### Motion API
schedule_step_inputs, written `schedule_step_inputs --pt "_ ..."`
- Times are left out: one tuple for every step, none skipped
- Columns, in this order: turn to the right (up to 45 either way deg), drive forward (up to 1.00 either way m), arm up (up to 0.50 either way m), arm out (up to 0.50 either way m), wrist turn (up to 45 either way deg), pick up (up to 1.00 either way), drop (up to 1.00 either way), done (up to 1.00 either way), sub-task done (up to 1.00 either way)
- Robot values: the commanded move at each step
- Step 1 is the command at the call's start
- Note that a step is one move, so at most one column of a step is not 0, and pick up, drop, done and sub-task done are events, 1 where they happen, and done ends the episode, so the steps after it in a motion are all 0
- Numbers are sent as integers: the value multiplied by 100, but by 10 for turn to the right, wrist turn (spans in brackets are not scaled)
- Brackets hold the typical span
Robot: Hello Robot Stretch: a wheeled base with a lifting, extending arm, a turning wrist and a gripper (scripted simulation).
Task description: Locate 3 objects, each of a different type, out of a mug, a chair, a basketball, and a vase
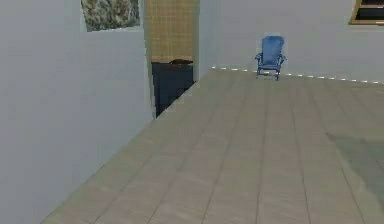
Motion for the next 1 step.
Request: schedule_step_inputs --pt "0 100 0 0 0 0 0 0 0"
